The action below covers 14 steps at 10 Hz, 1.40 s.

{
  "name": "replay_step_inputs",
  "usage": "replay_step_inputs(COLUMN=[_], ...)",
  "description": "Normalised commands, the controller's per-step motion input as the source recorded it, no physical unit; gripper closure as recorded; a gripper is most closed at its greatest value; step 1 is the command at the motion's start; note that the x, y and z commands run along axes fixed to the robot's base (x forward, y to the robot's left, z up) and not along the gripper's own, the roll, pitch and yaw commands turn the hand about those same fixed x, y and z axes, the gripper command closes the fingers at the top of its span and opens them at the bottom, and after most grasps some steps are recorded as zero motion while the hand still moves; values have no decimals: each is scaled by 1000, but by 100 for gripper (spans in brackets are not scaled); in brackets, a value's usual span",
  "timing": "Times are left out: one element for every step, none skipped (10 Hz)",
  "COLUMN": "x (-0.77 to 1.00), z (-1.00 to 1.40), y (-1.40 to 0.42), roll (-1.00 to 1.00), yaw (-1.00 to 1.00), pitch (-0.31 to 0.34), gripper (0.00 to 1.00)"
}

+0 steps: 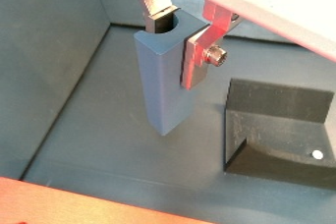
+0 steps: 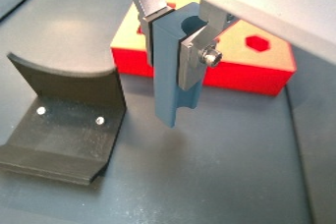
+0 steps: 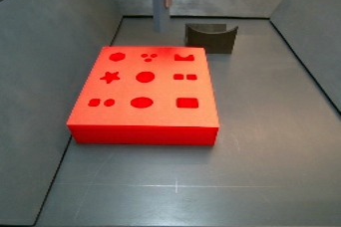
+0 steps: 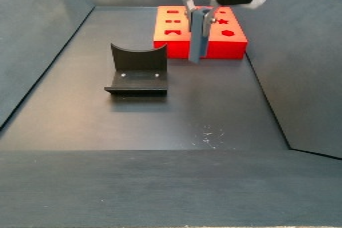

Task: Pick up the arch object. Move up. Rotate the arch object. Move to above the board. Insert the arch object.
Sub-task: Rotate the arch object.

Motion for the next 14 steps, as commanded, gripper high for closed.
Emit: replay_step_inputs(x=[-294, -299, -279, -232, -208, -170, -146, -107, -55, -23, 0, 0, 3, 7], z=[1000, 1000, 1000, 1000, 1000, 1000, 952, 769, 529, 350, 179, 0, 9, 17], y=[-46, -51, -50, -43, -40, -39, -38, -32, -23, -18, -12, 0, 8, 12], roll=[0, -2, -4, -17, -27, -44, -54, -62, -73, -82, -89, -53, -56, -58], yaw=[0, 3, 5, 11, 12, 12, 13, 13, 13, 13, 12, -1000, -1000, -798], pitch=[0, 1, -29, -19, 1, 27, 30, 30, 34, 47, 67, 101, 102, 101], gripper=[100, 100, 100, 100, 100, 100, 100, 100, 100, 100, 100, 100, 100, 100])
